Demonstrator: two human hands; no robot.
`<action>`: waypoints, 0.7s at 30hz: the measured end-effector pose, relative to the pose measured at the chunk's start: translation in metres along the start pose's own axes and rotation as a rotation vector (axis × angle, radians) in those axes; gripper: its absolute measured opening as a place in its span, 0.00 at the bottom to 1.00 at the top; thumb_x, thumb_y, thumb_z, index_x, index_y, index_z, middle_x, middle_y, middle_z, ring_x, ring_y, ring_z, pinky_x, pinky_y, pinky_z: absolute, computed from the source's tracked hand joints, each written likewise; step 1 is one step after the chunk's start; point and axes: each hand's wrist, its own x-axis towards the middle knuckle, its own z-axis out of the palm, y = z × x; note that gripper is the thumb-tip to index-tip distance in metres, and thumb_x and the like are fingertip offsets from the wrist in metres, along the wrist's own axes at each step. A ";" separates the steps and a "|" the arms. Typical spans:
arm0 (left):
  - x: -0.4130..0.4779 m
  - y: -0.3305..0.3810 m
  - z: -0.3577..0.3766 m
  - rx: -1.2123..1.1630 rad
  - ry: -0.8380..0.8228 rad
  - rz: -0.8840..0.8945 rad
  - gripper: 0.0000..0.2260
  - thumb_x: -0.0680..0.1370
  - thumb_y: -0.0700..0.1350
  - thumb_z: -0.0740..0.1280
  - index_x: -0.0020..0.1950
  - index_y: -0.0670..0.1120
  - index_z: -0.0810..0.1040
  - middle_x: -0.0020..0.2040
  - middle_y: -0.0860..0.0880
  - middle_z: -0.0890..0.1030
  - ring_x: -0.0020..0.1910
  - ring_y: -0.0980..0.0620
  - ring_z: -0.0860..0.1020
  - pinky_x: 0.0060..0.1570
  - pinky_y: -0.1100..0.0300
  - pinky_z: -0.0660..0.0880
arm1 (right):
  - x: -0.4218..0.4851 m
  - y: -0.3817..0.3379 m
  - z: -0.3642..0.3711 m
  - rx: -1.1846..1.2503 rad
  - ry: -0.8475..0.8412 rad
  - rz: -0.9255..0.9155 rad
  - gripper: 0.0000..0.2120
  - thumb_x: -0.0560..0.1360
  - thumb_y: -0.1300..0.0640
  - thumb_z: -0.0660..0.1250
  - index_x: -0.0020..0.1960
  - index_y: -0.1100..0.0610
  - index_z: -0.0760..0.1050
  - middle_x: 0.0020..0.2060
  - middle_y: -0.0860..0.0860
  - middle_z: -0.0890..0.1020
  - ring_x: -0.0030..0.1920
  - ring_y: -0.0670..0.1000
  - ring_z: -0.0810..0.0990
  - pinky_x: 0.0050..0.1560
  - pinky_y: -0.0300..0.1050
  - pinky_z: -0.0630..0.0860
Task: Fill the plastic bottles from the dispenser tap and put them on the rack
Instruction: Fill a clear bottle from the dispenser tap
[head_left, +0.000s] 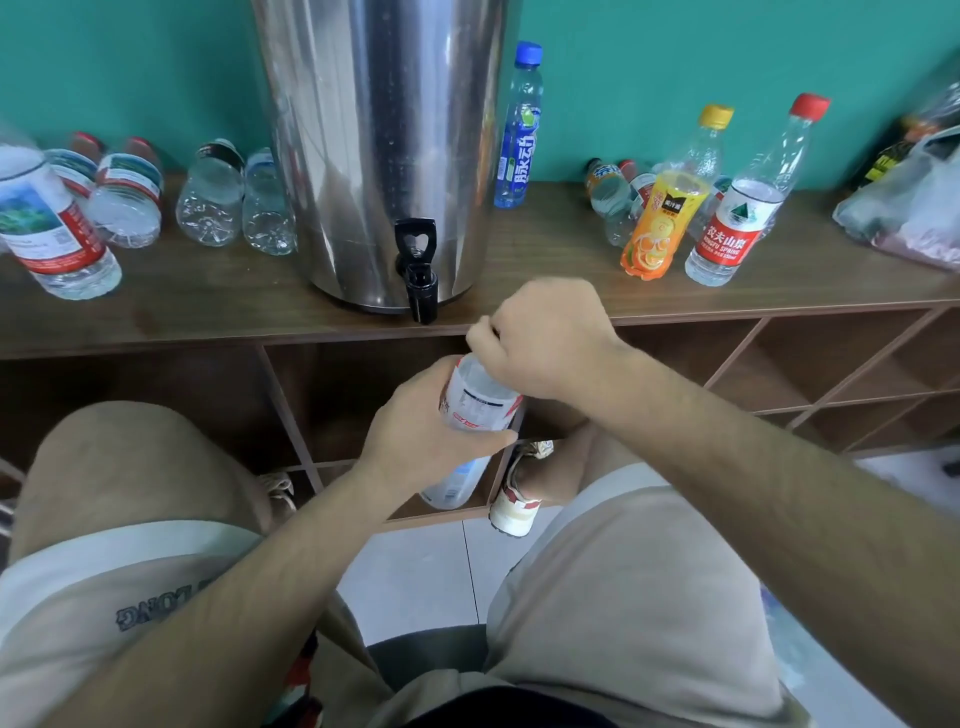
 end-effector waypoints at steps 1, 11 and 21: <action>-0.003 0.006 0.006 0.090 0.073 -0.004 0.30 0.64 0.60 0.83 0.63 0.60 0.76 0.54 0.63 0.82 0.54 0.62 0.80 0.56 0.54 0.80 | 0.001 0.000 -0.002 0.021 -0.070 0.152 0.24 0.83 0.48 0.51 0.32 0.57 0.66 0.31 0.52 0.68 0.33 0.54 0.66 0.33 0.44 0.55; 0.052 0.085 0.009 -0.158 0.146 0.033 0.26 0.62 0.61 0.82 0.57 0.67 0.76 0.51 0.67 0.83 0.50 0.65 0.82 0.55 0.50 0.81 | -0.039 0.062 0.005 1.038 0.471 0.446 0.17 0.83 0.44 0.51 0.52 0.48 0.76 0.38 0.48 0.80 0.43 0.47 0.79 0.48 0.53 0.75; 0.177 0.146 0.022 -0.188 0.203 0.144 0.30 0.61 0.58 0.84 0.59 0.57 0.77 0.52 0.61 0.84 0.53 0.60 0.82 0.53 0.57 0.80 | 0.017 0.079 0.054 0.959 0.379 0.488 0.37 0.75 0.44 0.75 0.76 0.52 0.61 0.65 0.50 0.79 0.64 0.53 0.79 0.57 0.52 0.79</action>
